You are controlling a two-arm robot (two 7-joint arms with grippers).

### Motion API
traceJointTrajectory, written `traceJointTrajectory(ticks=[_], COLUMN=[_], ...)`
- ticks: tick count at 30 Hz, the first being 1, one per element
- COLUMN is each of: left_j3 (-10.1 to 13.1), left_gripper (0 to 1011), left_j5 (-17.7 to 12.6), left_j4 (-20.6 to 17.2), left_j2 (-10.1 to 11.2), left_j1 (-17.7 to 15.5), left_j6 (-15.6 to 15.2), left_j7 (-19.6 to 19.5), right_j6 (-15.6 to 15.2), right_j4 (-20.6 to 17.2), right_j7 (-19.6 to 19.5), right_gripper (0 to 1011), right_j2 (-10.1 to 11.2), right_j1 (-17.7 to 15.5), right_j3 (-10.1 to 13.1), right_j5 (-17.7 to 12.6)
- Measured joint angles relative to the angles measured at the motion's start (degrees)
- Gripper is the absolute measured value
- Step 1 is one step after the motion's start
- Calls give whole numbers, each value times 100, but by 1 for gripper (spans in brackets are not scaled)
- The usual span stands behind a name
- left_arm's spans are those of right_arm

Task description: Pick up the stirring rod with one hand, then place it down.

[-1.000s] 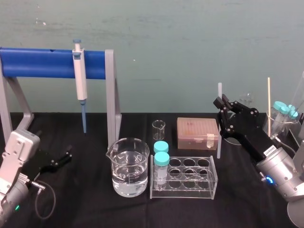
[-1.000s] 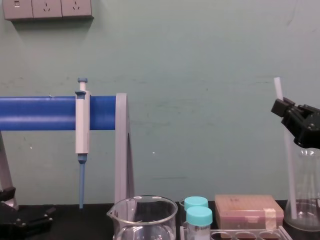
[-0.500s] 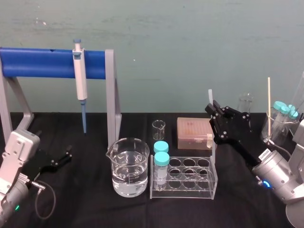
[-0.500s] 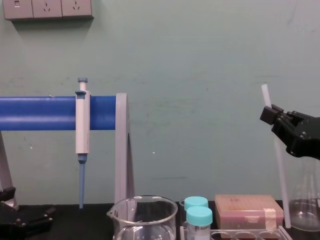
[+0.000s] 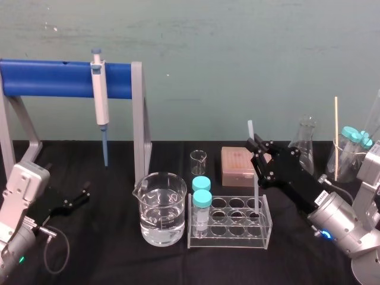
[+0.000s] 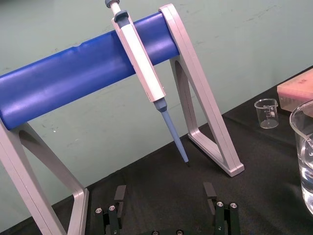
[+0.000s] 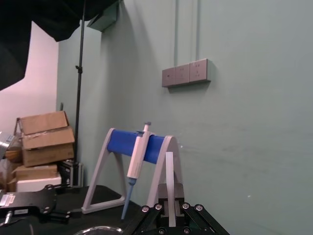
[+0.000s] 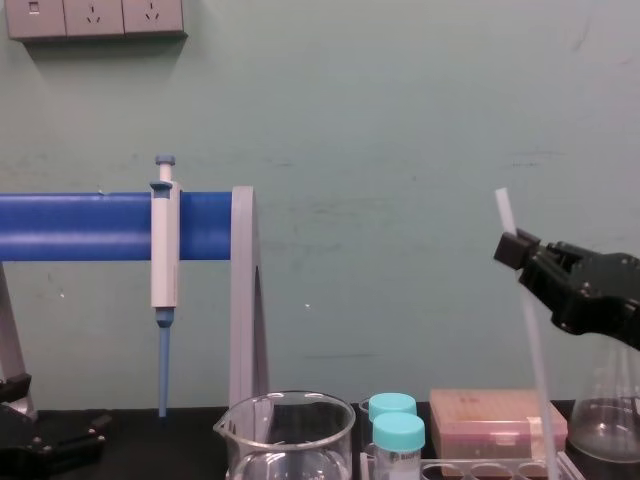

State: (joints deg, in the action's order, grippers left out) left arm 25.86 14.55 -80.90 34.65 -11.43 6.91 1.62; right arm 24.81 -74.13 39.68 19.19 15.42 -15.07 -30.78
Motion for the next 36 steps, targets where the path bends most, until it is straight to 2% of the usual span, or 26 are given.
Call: traceJointTrajectory(ticks=[11, 23, 36], left_j3=[0, 0, 0], left_gripper=[1000, 1000, 1000], left_j5=[0, 0, 0], left_j4=[0, 0, 0], left_j2=[0, 0, 0], left_j1=[0, 0, 0], left_j6=[0, 0, 0], left_j7=[0, 0, 0], right_j6=[-135, -182, -374], right_j4=[100, 149, 469], right_j7=[55, -14, -29], right_gripper=[66, 66, 66], right_j2=[45, 65, 15], right_j1=[71, 93, 225], right_j3=[-167, -227, -319], right_j5=[-62, -26, -33])
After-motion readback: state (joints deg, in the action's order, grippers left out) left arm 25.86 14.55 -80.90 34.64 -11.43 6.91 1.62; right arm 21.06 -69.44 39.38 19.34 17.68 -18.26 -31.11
